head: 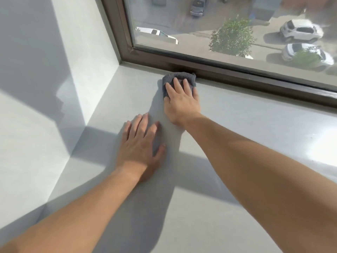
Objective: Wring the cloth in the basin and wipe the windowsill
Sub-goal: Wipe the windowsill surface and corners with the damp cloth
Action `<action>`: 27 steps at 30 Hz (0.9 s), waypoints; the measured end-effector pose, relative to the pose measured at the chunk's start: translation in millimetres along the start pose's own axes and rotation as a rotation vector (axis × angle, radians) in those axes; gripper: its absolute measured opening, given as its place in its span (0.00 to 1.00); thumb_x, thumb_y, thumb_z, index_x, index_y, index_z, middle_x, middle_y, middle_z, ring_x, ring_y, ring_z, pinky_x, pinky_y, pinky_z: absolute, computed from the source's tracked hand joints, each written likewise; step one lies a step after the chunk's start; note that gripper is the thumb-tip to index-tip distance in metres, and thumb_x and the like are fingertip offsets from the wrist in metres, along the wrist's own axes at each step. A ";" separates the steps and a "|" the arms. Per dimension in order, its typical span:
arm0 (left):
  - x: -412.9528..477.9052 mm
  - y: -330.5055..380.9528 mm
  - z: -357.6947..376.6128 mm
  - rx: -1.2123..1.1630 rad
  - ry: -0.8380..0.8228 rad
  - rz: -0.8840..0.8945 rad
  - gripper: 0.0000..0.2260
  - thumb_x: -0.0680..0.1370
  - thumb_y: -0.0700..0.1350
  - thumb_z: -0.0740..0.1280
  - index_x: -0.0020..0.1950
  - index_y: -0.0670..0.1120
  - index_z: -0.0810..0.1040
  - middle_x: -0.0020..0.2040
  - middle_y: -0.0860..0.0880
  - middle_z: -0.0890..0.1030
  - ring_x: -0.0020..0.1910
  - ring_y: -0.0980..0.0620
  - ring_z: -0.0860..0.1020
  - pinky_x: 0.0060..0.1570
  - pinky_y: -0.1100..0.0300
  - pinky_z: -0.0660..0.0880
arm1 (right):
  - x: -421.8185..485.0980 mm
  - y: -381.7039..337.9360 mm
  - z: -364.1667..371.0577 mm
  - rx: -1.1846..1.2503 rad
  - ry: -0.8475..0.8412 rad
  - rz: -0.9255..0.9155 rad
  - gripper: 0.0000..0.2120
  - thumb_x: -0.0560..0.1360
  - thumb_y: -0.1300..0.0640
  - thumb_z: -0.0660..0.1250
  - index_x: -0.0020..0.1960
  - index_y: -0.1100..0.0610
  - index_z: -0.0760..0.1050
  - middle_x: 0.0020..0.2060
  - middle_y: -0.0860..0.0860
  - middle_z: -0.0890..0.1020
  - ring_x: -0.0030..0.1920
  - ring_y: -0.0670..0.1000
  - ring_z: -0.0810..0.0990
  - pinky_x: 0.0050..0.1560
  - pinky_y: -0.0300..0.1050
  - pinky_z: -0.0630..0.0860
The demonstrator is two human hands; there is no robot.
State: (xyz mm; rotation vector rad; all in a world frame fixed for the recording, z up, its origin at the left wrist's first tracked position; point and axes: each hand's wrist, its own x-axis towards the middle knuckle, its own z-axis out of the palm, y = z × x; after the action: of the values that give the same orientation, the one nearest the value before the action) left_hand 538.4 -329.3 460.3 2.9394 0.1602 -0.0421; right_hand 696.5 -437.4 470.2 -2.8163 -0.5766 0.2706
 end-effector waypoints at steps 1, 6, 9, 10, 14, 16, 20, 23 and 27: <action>1.5 1.0 -0.7 -0.012 0.010 0.007 0.34 0.75 0.63 0.47 0.78 0.49 0.62 0.81 0.45 0.54 0.81 0.48 0.47 0.78 0.49 0.41 | 2.8 1.8 -2.1 -0.002 -0.019 -0.019 0.27 0.81 0.48 0.46 0.80 0.48 0.52 0.81 0.48 0.49 0.80 0.55 0.42 0.78 0.58 0.40; 7.1 6.8 -4.1 -0.037 0.031 -0.002 0.31 0.76 0.59 0.49 0.77 0.50 0.62 0.81 0.45 0.55 0.80 0.48 0.47 0.78 0.48 0.41 | -27.7 75.9 -24.7 0.010 0.083 0.189 0.27 0.81 0.50 0.48 0.80 0.48 0.52 0.81 0.49 0.51 0.80 0.54 0.44 0.79 0.55 0.42; 9.0 5.2 -4.9 -0.027 0.018 0.001 0.30 0.76 0.58 0.49 0.78 0.49 0.60 0.82 0.44 0.53 0.80 0.47 0.45 0.77 0.46 0.41 | -36.3 83.2 -26.2 0.010 0.115 0.368 0.28 0.80 0.50 0.47 0.80 0.48 0.52 0.81 0.49 0.51 0.80 0.55 0.44 0.78 0.57 0.41; 8.4 4.1 -5.0 -0.028 0.013 0.000 0.30 0.77 0.58 0.49 0.78 0.49 0.59 0.82 0.44 0.53 0.80 0.47 0.45 0.77 0.46 0.41 | -33.3 69.8 -23.0 0.014 0.119 0.374 0.28 0.80 0.50 0.47 0.80 0.49 0.52 0.81 0.50 0.51 0.80 0.56 0.43 0.78 0.58 0.41; 5.9 1.0 -6.4 -0.040 0.013 0.014 0.30 0.77 0.56 0.48 0.77 0.46 0.61 0.81 0.44 0.54 0.81 0.46 0.47 0.77 0.45 0.42 | -22.9 2.1 -2.0 -0.009 0.077 0.076 0.26 0.82 0.49 0.47 0.80 0.48 0.52 0.81 0.49 0.51 0.80 0.55 0.44 0.78 0.58 0.42; 4.1 -1.8 -6.8 -0.059 0.021 0.014 0.29 0.78 0.54 0.50 0.77 0.44 0.62 0.81 0.44 0.55 0.80 0.46 0.49 0.77 0.46 0.42 | -26.9 -2.5 -1.4 -0.023 0.035 0.000 0.26 0.82 0.49 0.47 0.80 0.47 0.52 0.81 0.47 0.51 0.80 0.54 0.44 0.79 0.56 0.42; -3.1 -5.5 -6.6 -0.092 0.047 0.032 0.28 0.78 0.53 0.49 0.76 0.44 0.62 0.81 0.43 0.55 0.80 0.45 0.48 0.77 0.45 0.43 | -55.7 44.9 -13.1 0.006 0.094 0.229 0.26 0.82 0.50 0.47 0.80 0.46 0.52 0.81 0.46 0.51 0.80 0.52 0.44 0.79 0.54 0.42; -7.0 -5.0 -4.3 -0.076 0.044 0.026 0.29 0.78 0.53 0.46 0.77 0.44 0.59 0.81 0.43 0.53 0.81 0.45 0.45 0.77 0.44 0.41 | -74.2 51.0 -14.7 0.020 0.120 0.505 0.27 0.82 0.50 0.48 0.80 0.46 0.52 0.81 0.46 0.50 0.80 0.53 0.43 0.79 0.55 0.41; -9.9 -4.9 -4.9 -0.078 0.006 0.018 0.26 0.81 0.51 0.50 0.78 0.44 0.57 0.82 0.43 0.50 0.80 0.45 0.44 0.77 0.44 0.38 | -69.1 -11.4 1.2 -0.007 0.057 0.238 0.26 0.82 0.49 0.47 0.80 0.45 0.49 0.81 0.45 0.47 0.80 0.52 0.41 0.78 0.55 0.40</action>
State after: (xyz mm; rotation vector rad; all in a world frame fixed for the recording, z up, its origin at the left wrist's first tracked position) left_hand 528.1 -324.6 464.5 2.8627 0.1328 -0.0242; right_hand 629.7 -455.2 481.3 -2.8884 -0.2301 0.2320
